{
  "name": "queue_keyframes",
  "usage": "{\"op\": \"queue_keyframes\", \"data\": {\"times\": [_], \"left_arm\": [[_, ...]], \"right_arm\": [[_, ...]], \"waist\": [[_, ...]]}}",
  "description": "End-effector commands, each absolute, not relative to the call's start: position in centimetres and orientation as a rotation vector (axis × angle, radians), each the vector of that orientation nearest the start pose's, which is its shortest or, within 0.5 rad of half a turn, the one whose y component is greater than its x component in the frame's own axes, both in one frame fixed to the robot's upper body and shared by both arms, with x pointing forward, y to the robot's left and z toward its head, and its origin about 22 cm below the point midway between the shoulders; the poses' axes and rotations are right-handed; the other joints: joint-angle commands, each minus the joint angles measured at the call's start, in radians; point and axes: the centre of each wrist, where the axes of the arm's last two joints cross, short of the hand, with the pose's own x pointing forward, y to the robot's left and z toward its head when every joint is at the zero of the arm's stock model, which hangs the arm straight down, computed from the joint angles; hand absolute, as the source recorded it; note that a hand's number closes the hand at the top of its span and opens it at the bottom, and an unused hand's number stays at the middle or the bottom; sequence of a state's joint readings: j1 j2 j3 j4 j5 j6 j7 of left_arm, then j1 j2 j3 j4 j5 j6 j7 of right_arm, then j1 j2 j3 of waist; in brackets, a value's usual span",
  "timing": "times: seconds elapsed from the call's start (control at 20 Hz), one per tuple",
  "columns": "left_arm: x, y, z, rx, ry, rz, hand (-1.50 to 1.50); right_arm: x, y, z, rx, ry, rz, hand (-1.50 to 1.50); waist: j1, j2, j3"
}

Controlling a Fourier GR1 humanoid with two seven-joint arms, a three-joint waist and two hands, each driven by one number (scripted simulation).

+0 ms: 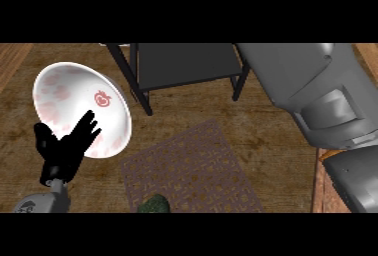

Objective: Pick the sweet potato from the placemat and place it in the tiered shelf

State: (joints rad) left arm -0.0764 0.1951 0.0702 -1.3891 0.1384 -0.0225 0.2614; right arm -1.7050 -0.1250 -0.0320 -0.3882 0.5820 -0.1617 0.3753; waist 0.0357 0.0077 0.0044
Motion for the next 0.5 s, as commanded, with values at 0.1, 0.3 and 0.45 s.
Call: {"op": "queue_keyframes", "data": {"times": [0.1, 0.3, 0.45], "left_arm": [[26.1, 28.6, -2.0, 0.09, -1.119, 0.029, 0.0], [24.3, 27.7, -3.7, 0.084, -1.115, 0.012, 0.0], [24.8, 28.8, -3.0, 0.085, -1.12, 0.031, 0.0]], "right_arm": [[44.8, -3.3, 33.0, -0.597, -1.766, 0.443, -1.5], [44.3, -3.8, 35.6, -0.441, -1.772, 0.313, -1.5], [44.3, -4.2, 35.7, -0.324, -1.793, 0.218, -1.5]], "waist": [[-0.01, 0.003, -0.005], [-0.003, 0.002, -0.005], [-0.014, -0.003, -0.005]]}}
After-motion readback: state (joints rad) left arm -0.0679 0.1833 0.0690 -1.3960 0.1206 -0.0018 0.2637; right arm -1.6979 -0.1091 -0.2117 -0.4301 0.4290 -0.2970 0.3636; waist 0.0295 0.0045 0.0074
